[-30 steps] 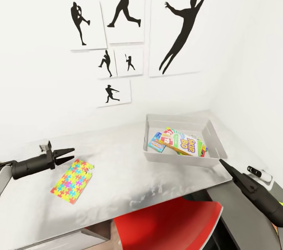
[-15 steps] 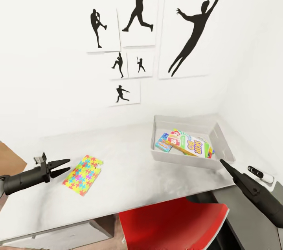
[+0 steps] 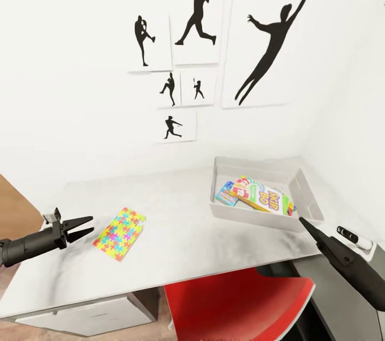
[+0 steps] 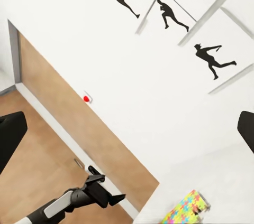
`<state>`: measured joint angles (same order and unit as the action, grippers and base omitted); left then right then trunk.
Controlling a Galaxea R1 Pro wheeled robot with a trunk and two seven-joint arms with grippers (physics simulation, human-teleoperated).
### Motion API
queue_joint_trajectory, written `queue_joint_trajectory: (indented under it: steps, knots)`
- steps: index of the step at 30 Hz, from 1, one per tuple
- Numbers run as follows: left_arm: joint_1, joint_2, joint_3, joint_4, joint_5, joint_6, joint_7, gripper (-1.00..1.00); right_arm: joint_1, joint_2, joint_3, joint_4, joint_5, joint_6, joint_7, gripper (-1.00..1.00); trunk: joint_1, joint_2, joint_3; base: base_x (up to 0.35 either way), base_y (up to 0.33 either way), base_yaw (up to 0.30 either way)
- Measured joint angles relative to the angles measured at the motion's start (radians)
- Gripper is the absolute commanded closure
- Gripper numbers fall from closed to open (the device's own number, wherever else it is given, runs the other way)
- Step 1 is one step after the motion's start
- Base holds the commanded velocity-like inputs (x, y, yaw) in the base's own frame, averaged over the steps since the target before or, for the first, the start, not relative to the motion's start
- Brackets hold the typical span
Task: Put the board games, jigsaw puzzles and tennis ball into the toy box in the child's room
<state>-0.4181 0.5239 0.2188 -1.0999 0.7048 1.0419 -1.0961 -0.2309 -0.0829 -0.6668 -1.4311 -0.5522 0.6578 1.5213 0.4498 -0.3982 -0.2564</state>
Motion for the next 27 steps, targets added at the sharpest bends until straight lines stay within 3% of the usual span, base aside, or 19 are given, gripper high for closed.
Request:
queue_joint_trajectory:
  steps: [20,27]
  knots:
    - [0.0,0.0,0.0,0.0,-0.001,0.0,0.001,-1.0,0.0,0.003,0.001,0.001,0.0,-0.001,-0.001,-1.0,0.0,0.0,0.0,-0.031,0.002,0.001]
    - [0.0,0.0,0.001,0.002,-0.003,0.0,0.001,-1.0,0.0,0.007,0.002,0.0,0.001,-0.003,-0.001,-1.0,0.0,0.0,0.0,-0.143,0.125,0.001]
